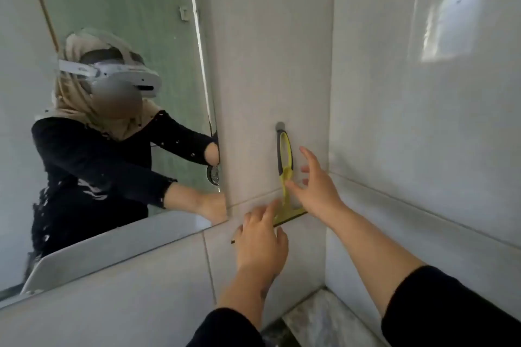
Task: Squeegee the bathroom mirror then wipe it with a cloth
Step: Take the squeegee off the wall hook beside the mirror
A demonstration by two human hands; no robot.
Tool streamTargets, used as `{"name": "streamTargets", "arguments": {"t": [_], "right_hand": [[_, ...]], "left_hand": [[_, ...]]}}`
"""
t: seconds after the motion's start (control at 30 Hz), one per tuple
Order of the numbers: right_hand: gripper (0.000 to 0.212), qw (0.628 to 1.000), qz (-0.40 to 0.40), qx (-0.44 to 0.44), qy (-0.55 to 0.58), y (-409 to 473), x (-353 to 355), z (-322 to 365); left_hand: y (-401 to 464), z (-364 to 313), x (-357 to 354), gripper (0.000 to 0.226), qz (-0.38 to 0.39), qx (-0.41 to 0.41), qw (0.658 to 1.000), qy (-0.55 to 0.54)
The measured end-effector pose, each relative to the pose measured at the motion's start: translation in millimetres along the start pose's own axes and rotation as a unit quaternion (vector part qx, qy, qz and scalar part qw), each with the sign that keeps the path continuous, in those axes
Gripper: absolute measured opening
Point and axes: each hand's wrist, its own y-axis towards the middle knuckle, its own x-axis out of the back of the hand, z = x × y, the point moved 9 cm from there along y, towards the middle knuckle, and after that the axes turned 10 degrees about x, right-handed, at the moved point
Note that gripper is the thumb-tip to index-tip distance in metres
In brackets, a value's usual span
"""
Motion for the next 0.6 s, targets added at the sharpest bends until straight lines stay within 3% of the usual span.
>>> {"name": "streamTargets", "arguments": {"t": [0.1,0.33,0.6], "right_hand": [[0.083,0.997,-0.070,0.019,0.042,10,-5,3],[0.071,0.993,-0.100,0.057,0.018,9,2,20],[0.068,0.993,-0.116,0.017,0.024,-5,65,75]], "left_hand": [[-1,3,-11,0.062,-0.005,0.011,0.999,0.045],[-9,6,-13,0.056,-0.014,0.007,0.998,0.060],[-50,-38,59,0.038,-0.188,-0.081,0.978,0.028]]}}
